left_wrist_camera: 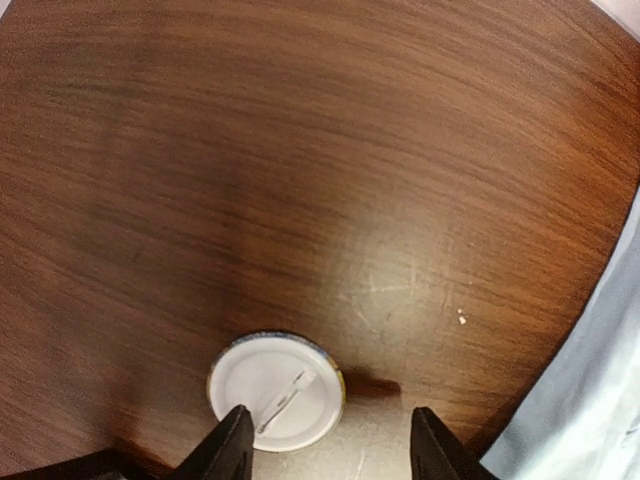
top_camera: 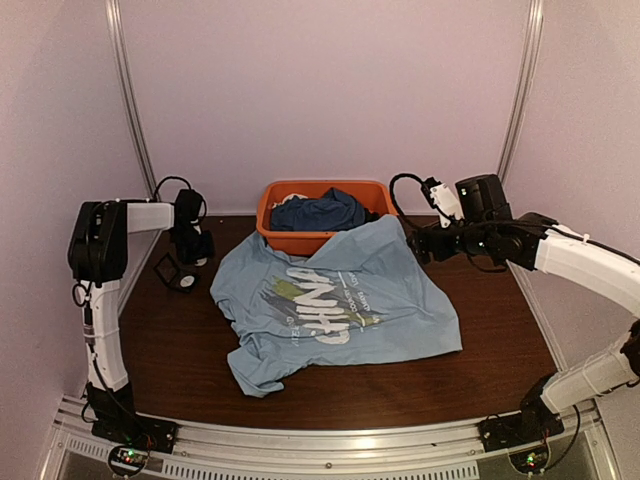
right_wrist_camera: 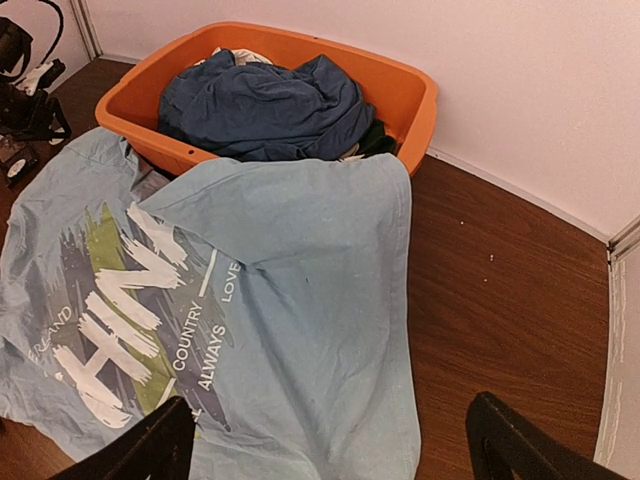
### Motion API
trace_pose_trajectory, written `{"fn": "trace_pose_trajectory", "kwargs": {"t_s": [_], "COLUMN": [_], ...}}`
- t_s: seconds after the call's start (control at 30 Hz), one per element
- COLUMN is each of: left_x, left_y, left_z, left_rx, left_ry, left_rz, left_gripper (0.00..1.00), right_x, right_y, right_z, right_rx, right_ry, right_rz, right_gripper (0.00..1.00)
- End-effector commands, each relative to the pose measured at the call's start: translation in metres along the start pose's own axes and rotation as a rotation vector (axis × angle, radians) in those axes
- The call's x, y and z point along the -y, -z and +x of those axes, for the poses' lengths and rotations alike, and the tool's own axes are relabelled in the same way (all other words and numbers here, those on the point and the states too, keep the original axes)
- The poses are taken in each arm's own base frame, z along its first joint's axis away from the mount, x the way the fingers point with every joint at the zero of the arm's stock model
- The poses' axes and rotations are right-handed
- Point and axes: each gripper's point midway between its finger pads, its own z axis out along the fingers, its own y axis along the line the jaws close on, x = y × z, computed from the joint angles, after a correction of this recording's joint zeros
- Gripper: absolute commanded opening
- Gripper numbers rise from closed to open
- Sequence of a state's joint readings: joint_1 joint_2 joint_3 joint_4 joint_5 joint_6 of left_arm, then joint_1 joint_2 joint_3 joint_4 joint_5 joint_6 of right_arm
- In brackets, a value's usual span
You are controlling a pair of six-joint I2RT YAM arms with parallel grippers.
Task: Pin the brooch onto the clothing
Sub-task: Pick up the brooch from the corner of the board.
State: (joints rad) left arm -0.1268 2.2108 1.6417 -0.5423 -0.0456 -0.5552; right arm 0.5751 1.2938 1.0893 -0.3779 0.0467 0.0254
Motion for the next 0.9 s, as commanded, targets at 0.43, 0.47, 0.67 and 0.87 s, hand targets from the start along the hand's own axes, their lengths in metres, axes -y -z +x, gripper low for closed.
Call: {"fn": "trace_pose_trajectory", "kwargs": {"t_s": [0.43, 0.47, 0.67, 0.87], "left_x": [0.006, 0.003, -0.006, -0.009], "left_y": [0.030, 0.031, 0.031, 0.019], "left_z": [-0.015, -0.018, -0.023, -0.020], "left_rx": [0.085, 0.093, 0.103, 0.081], "left_ry": [0.143, 0.135, 0.104, 0.065], "left_rz": [0.059, 0.039, -0.025, -0.054], "left_gripper": [0.54, 0.54, 0.46, 0.31], "right_x": [-0.002, -0.002, -0.003, -0.003], "right_y": [0.001, 0.001, 0.002, 0.000], "right_z": [0.004, 0.004, 0.002, 0.004], "right_rx": [-0.010, -0.009, -0.005, -0.011], "right_ry": [0.002, 0.002, 0.004, 0.001], "right_rz": [0.007, 0.008, 0.005, 0.006], "right_gripper": [0.96, 0.96, 0.97, 0.96]}}
